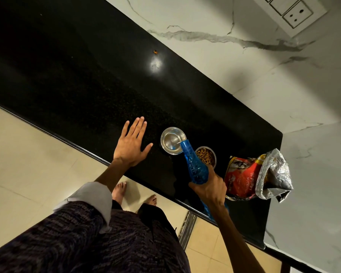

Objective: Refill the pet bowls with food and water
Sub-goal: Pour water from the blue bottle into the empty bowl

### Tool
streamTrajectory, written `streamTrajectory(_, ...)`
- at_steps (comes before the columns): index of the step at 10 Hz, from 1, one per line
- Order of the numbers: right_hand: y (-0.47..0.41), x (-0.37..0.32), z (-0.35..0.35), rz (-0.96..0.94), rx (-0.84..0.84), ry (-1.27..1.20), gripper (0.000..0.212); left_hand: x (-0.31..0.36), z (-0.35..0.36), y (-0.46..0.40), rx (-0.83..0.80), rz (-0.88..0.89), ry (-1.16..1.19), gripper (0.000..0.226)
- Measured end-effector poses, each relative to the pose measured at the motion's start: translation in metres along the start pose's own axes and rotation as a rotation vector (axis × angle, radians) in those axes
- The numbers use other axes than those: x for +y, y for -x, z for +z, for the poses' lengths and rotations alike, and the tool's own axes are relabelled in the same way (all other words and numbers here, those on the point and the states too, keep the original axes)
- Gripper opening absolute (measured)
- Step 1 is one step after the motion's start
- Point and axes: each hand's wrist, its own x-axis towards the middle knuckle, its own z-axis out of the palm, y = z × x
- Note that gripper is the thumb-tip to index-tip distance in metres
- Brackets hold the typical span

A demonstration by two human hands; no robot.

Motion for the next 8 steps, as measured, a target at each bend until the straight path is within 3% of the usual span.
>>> streamTrajectory(8,0.0007,-0.0010,-0.0039,0.014,0.000,0.018,0.088,0.0001,0.0000,0.0002,0.007,0.002,-0.005,0.087)
